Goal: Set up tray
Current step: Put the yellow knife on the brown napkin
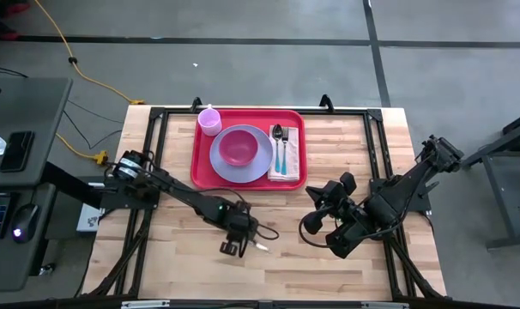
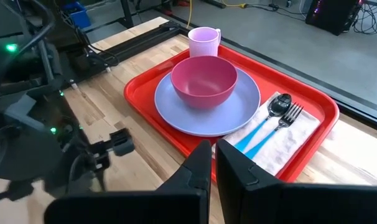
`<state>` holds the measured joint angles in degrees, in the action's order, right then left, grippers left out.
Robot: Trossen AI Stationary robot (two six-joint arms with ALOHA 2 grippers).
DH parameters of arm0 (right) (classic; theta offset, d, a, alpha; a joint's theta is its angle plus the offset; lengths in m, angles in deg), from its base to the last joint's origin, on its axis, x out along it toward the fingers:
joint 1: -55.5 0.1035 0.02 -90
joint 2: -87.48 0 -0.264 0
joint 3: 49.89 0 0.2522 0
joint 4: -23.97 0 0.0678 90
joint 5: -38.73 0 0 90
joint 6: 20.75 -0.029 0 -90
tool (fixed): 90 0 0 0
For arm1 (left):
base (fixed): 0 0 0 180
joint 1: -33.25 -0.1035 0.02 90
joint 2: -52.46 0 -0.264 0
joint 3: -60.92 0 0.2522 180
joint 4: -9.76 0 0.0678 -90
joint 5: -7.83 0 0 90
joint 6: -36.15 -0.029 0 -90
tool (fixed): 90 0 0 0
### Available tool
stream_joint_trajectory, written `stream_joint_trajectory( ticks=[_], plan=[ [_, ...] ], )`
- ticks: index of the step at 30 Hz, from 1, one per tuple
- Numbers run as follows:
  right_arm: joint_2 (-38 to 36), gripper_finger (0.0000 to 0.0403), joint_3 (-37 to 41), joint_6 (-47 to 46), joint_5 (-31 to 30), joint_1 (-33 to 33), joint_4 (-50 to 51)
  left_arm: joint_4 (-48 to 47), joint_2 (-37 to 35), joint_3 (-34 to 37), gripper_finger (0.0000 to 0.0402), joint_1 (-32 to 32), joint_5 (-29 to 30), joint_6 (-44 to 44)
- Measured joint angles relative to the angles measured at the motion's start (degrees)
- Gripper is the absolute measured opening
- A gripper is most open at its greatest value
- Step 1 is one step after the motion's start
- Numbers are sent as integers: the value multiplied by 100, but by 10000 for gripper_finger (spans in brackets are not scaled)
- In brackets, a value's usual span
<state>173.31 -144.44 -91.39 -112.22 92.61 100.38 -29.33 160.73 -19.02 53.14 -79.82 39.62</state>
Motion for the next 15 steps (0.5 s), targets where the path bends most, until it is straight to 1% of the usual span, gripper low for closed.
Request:
stream_joint_trajectory(
  ticks=[3, 5, 10, 12, 15],
  plan=[
    [0, 0, 0, 2, 0, 0, -27, 127, 4, -7, 126, -21, 419, 70],
    [0, 0, 0, 3, 0, 1, -37, 211, 4, -7, 112, -49, 505, 165],
    [0, 0, 0, 14, 0, 0, -37, 278, -4, -14, 74, -166, 95, 324],
    [0, 0, 0, 14, 0, 0, -37, 336, -11, -19, 64, -168, 88, 325],
    [0, 0, 0, 15, 1, 0, -40, 452, -13, -21, 59, -165, 60, 324]
  ],
)
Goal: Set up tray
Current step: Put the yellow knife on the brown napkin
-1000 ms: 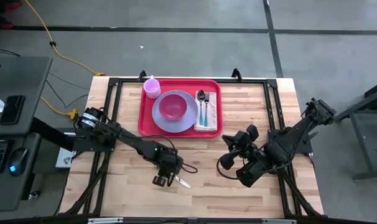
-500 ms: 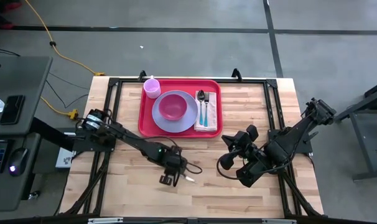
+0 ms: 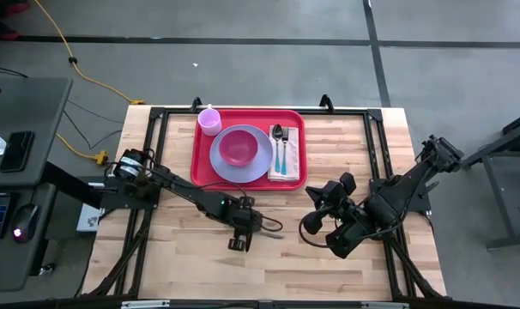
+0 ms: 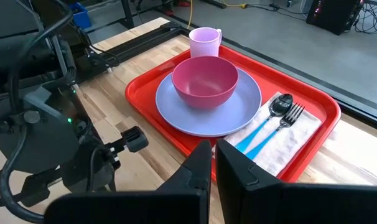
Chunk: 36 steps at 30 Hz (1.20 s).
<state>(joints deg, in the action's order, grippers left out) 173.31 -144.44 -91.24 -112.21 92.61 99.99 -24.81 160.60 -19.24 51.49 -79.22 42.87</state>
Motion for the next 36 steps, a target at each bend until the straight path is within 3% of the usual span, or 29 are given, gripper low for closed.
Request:
stream_joint_trajectory(
  ticks=[17, 28, 36],
  plan=[
    [2, 0, 0, 3, 3, 1, 48, -252, -94, -35, 65, 6, -62, -57],
    [2, 0, 0, 1, 47, 1, 61, -1899, -94, -1134, 67, 8, -43, -94],
    [2, 0, 0, -13, 108, 6, 63, -3534, -94, -1175, 66, 12, -148, -44]
  ],
)
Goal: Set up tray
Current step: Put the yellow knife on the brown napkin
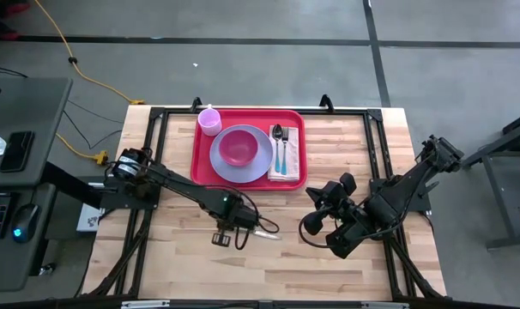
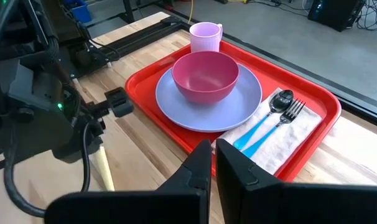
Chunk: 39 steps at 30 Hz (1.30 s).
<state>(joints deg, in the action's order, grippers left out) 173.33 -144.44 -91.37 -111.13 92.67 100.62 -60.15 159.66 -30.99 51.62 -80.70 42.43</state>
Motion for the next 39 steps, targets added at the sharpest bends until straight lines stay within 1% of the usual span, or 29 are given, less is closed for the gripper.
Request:
stream_joint_trajectory(
  ticks=[3, 6, 9, 14, 19, 21, 24, 26, 28, 32, 35, 39],
  plan=[
    [0, 0, 0, 5, -10, 0, 1, -133, 0, 4, 71, 0, -172, -56],
    [0, 0, 0, 8, -15, 0, 1, 0, 0, 3, 87, 0, -528, -293],
    [0, 0, 0, 8, -17, 0, 1, 46, 0, 3, 111, 0, -841, -461],
    [0, 0, 0, 8, -17, 0, 1, 73, 0, 2, 164, 2, -972, -693],
    [0, 0, 0, 8, -19, 0, -13, 117, 0, 2, 228, 1, -973, -840],
    [0, 0, 0, 8, -19, 0, -15, 232, 0, 2, 252, 0, -758, -807],
    [0, 0, 0, 10, -19, 0, -29, 429, 0, 2, 281, 0, -268, -636],
    [0, 0, -2, 10, -19, 0, -75, 505, 0, 14, 295, 0, -212, -626],
    [0, 0, 0, 10, -17, 0, -96, 697, 0, 117, 305, -2, -212, -623],
    [0, 0, -2, 10, -4, 0, -107, 709, 4, 387, 316, 0, -266, -503],
    [0, 0, -1, 10, -11, 0, -107, 789, 4, 659, 314, 0, -217, -447],
    [0, 0, -2, 10, -19, 0, -109, 1024, 4, 917, 306, 0, 53, -296]
  ],
)
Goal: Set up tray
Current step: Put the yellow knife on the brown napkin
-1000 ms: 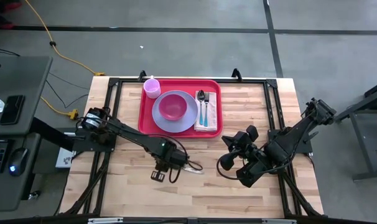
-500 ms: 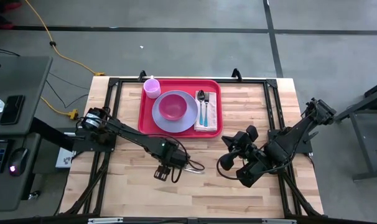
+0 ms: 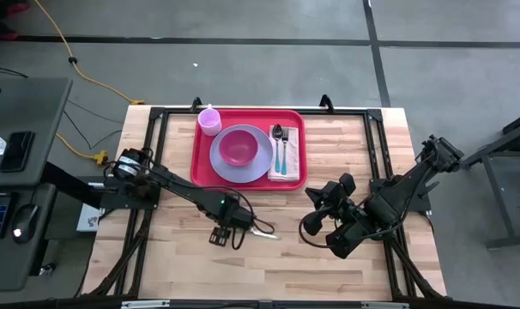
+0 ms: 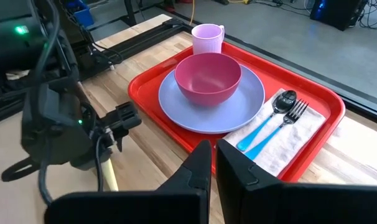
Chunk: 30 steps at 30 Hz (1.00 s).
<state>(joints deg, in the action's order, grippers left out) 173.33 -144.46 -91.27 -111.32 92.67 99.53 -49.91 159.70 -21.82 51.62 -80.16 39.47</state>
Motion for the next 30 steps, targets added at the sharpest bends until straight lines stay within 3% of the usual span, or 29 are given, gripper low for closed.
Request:
stream_joint_trajectory(
  ticks=[12, 30],
  plan=[
    [0, 0, 2, 2, -47, -4, -73, 404, -28, 259, 276, 0, 23, 14],
    [0, 0, 0, 50, -109, -4, -203, 601, -11, 270, 167, 9, 114, 390]
  ],
)
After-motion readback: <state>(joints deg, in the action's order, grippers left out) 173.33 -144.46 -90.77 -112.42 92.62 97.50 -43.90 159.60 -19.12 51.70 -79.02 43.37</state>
